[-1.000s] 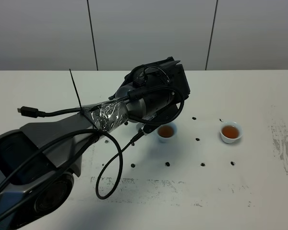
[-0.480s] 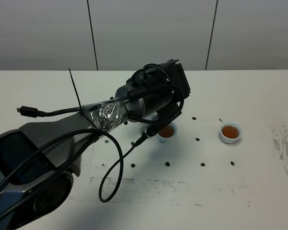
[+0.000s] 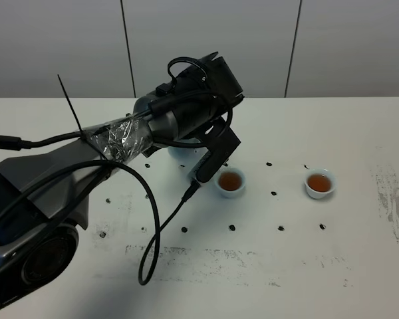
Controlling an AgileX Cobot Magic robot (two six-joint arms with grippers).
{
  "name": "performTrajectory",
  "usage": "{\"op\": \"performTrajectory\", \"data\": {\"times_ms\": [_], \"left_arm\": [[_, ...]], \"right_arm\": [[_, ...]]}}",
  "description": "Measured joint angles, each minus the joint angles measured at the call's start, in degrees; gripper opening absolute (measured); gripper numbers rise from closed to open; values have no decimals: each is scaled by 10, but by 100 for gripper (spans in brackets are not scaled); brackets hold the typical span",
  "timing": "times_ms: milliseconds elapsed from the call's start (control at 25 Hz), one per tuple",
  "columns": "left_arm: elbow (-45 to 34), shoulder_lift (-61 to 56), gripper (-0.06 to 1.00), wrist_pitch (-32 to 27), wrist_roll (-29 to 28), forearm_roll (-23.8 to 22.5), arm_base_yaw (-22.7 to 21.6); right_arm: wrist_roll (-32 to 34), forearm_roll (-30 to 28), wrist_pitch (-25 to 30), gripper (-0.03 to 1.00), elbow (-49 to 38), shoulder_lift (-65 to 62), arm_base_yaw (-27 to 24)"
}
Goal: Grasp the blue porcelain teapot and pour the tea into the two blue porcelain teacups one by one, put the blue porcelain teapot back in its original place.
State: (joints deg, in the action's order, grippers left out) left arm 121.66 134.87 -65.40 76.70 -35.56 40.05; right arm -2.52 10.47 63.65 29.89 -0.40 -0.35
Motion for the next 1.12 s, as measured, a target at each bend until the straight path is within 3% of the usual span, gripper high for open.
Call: {"op": "performTrajectory", "data": {"times_ms": [160, 360, 520, 760, 880, 1000, 1120], "left_arm": [[0, -1, 8, -22, -34, 88, -13], [0, -6, 8, -30, -113, 114, -30], [-22, -52, 8, -31, -138, 189, -44], [-179, -186, 8, -27, -144, 298, -44], [-266, -227, 8, 4, -160, 366, -47], [-313, -233, 8, 46, -211, 418, -45], [-328, -221, 8, 84, -275, 428, -43]], "right_arm": [[0, 0, 0, 37, 0, 0, 0], [0, 0, 0, 37, 0, 0, 0], [0, 0, 0, 37, 0, 0, 0], [1, 0, 0, 37, 0, 0, 0], [0, 0, 0, 37, 0, 0, 0], [0, 0, 0, 37, 0, 0, 0], [0, 0, 0, 37, 0, 0, 0]]}}
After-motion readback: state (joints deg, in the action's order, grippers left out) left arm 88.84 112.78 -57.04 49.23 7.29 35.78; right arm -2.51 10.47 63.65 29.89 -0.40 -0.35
